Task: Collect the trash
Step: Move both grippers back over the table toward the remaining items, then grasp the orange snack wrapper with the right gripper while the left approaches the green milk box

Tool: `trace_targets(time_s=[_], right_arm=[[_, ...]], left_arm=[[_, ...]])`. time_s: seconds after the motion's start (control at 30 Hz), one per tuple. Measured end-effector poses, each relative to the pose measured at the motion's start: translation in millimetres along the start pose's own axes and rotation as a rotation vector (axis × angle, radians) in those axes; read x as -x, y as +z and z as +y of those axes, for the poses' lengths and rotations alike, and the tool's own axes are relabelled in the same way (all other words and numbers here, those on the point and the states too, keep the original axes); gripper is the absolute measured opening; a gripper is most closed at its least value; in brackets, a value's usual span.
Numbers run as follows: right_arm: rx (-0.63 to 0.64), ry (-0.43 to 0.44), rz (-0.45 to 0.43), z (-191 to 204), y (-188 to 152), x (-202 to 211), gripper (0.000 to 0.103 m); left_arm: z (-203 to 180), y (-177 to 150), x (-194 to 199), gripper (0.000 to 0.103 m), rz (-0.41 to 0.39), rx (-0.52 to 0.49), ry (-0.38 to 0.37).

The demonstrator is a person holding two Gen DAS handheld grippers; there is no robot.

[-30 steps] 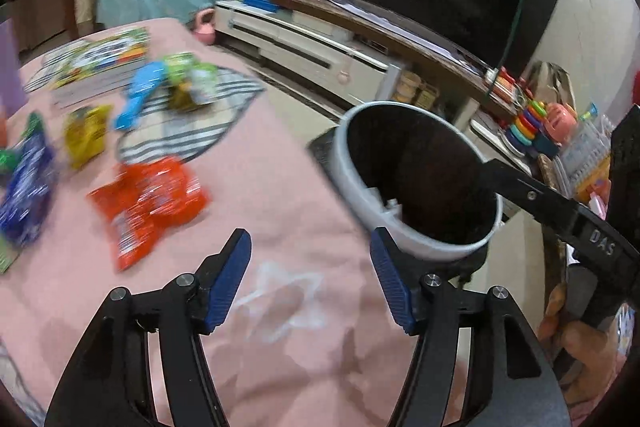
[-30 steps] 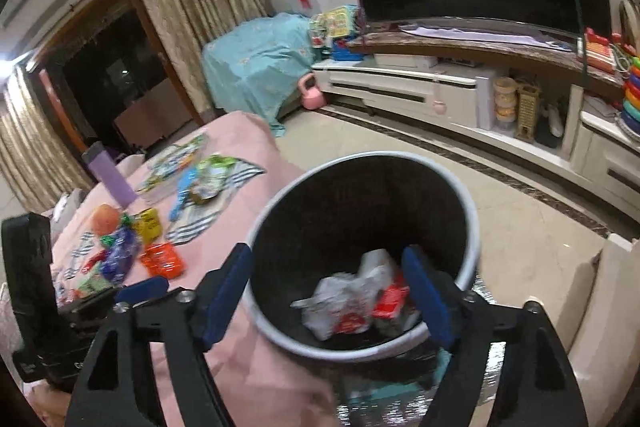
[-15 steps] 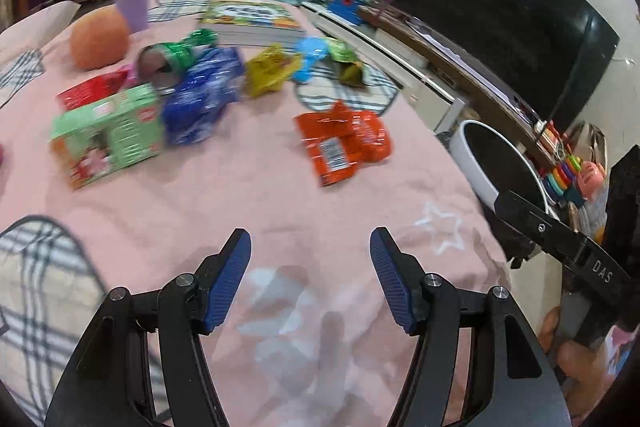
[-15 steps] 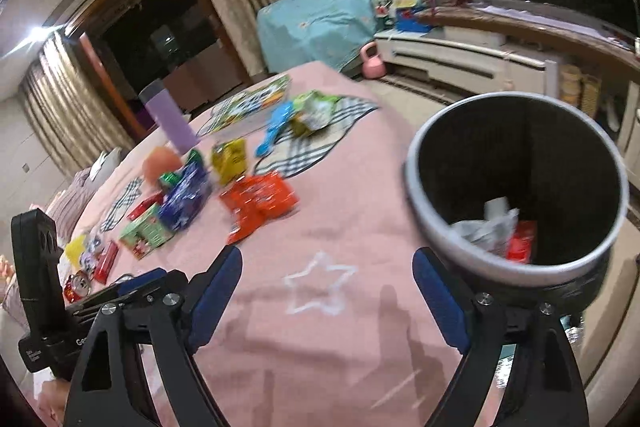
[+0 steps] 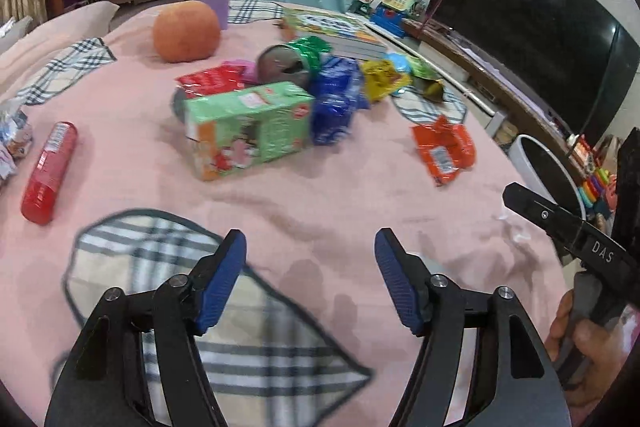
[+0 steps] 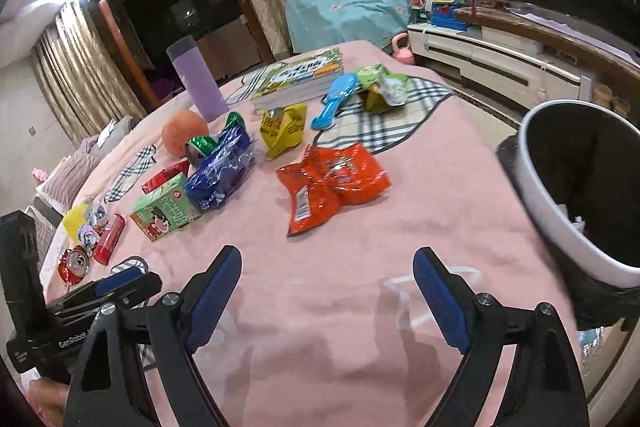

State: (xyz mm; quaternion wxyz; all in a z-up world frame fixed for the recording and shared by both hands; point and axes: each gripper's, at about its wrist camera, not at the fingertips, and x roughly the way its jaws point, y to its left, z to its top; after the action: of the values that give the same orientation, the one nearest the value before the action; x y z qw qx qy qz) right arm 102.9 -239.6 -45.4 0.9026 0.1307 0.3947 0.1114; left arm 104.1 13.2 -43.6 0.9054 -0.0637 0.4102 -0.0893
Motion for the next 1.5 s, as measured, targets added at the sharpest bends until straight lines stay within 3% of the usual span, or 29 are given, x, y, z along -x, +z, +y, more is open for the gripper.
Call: trace_targets(time_s=[0.23,0.6,0.83,0.87,1.0,1.03,1.23,1.37,1.4,1.5], right_arm=[[0.023,-0.001,0.023,16,5,-22,0.089],[0.037,-0.038,0.021,19,24,-44,0.089],[0.043,-0.088,0.047,11,36,-66,0.087],[0.045,-0.098,0.054,10,37,-70,0.085],[0.039,-0.103,0.104,4,38,-82,0.038],[0.038,-0.095,0.101,3,37,-81,0.031],[0.050,-0.073,0.069,1,31,-66,0.025],[0.028,-0.054,0.055,-7,27,-52,0.025],[0.023,-0.051,0.052,-9,26,-49,0.025],[0.005,-0.040,0.041,-13,23,-40,0.025]], left_arm=[[41,20,-5,0.076,-0.020,0.011,0.051],[59,52,-35,0.076,-0.009,-0.042,-0.009],[38,48,-34,0.075,0.006,-0.080,-0.083],[33,47,-33,0.075,0.005,-0.085,-0.094],[12,41,-31,0.068,0.023,-0.095,-0.158],[6,38,-30,0.065,0.030,-0.104,-0.172],[-27,28,-19,0.059,0.032,-0.179,-0.207],[-27,30,-12,0.060,-0.023,-0.203,-0.091],[-25,32,-13,0.065,-0.025,-0.198,-0.065],[-17,36,-22,0.067,-0.022,-0.179,-0.031]])
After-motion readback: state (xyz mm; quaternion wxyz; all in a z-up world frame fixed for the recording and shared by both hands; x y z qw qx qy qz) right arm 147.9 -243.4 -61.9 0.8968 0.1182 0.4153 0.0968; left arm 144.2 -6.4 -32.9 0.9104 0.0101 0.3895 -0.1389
